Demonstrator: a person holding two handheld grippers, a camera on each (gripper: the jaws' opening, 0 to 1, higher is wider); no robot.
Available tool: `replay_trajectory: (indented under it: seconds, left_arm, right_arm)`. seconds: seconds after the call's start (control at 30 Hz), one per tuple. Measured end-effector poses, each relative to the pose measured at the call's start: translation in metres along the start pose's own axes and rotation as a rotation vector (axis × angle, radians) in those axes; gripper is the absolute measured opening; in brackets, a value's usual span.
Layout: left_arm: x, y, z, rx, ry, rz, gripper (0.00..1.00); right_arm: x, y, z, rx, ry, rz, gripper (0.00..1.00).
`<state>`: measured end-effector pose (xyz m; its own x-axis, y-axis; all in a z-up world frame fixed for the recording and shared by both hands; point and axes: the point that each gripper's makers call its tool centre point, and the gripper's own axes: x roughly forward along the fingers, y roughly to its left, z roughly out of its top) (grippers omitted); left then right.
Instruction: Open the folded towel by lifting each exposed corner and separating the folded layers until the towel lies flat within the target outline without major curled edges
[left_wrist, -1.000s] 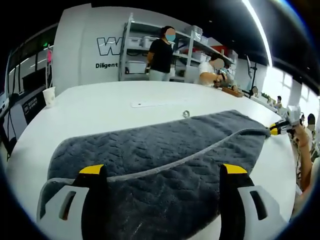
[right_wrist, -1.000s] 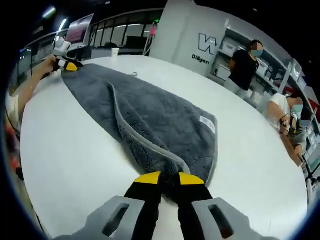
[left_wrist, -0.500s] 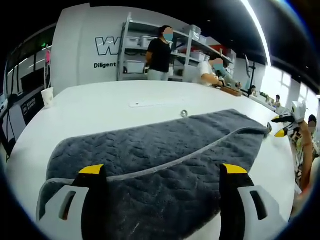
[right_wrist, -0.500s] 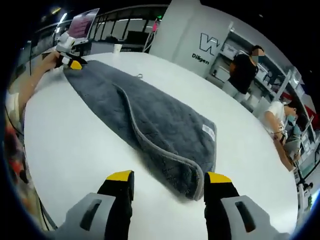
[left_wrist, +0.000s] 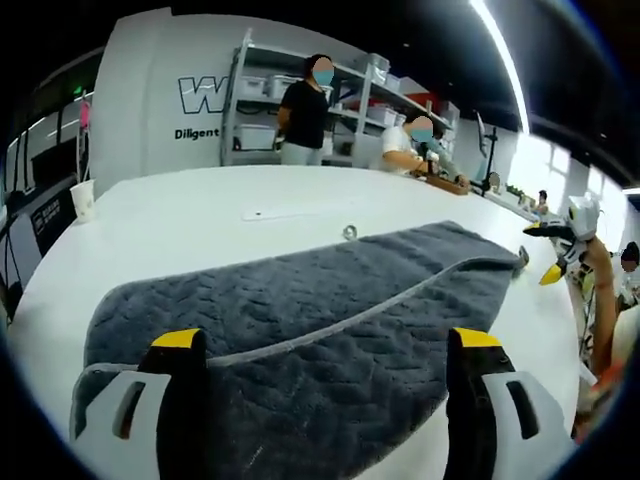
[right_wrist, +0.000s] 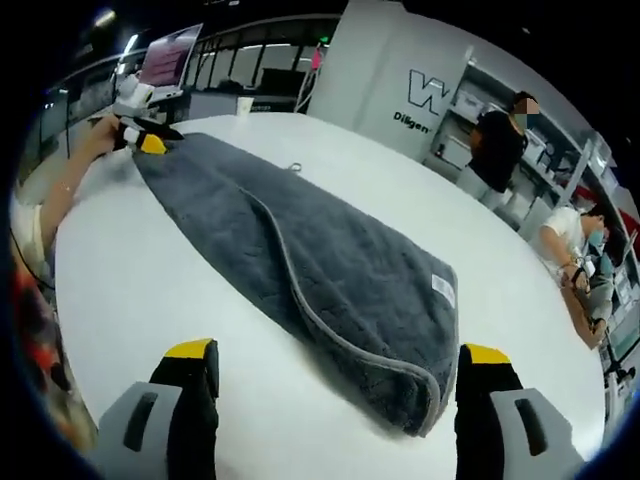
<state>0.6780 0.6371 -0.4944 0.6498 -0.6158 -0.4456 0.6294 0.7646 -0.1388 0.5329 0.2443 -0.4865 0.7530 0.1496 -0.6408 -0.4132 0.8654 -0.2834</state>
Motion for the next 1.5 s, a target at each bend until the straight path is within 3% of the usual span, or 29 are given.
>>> replay_trajectory:
  seconds: [0.5,0.9,1.27,1.47,1.5]
  left_arm:
    - [0.002,-0.013,-0.004,0.032,0.034,-0.035,0.99]
    - [-0.001,-0.010,-0.002,0.032,0.028,-0.033,0.99]
    - [-0.003,-0.007,0.000,0.015,0.013,-0.027,0.99]
    - [-0.003,-0.007,-0.001,0.015,0.011,-0.028,0.99]
    - [-0.003,-0.007,-0.001,0.014,0.011,-0.028,0.99]
  right_arm:
    - [0.036,0.050,0.066,-0.122,-0.101,0.170,0.83]
    - [0.076,0.086,0.111,-0.213,-0.133,0.312,0.57]
    - [0.117,0.092,0.104,-0.276,-0.044,0.322,0.30]
    - [0.125,0.088,0.096,-0.267,-0.025,0.319,0.10]
    - [0.126,0.086,0.094,-0.270,-0.021,0.315,0.02]
